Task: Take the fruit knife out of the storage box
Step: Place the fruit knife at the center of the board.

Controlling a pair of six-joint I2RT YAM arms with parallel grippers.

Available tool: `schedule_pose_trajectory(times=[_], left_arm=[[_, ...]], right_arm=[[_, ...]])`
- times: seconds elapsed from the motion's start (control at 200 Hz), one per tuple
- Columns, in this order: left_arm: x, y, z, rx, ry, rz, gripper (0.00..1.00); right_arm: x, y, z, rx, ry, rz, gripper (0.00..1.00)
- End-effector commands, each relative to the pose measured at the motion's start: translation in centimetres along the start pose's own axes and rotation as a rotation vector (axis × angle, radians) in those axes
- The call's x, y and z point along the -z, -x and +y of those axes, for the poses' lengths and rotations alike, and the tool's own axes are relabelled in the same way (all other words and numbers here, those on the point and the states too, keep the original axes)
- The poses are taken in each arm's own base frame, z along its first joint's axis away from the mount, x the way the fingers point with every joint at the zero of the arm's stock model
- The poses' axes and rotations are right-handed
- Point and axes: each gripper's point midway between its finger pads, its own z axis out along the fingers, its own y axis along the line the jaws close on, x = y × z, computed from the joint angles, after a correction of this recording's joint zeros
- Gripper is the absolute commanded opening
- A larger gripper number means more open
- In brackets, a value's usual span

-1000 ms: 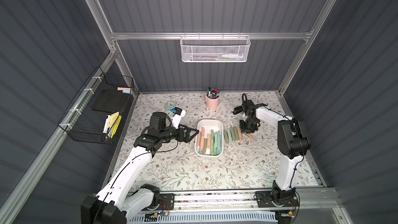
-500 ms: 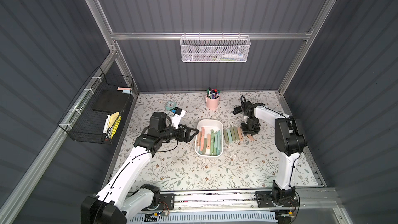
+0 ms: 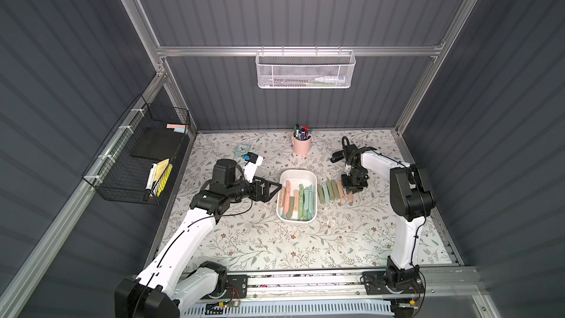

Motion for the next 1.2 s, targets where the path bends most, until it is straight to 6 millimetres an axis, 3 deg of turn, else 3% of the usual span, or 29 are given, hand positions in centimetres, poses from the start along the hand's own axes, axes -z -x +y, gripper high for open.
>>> schedule_pose_trajectory(times=[0.0, 0.235, 1.196], left_arm=[[0.3, 0.0, 0.2, -0.010, 0.014, -0.003, 0.99], [0.4, 0.1, 0.1, -0.013, 0.019, -0.008, 0.99], [0.4, 0.0, 0.4, -0.009, 0.035, -0.007, 1.00]], right_arm=[[0.3, 0.3, 1.0, -0.024, 0.066, -0.020, 0.29], [0.6, 1.2, 1.9, -0.033, 0.113, -0.045, 0.26], [3.8, 1.2, 1.9, -0.067, 0.132, -0.132, 0.39]])
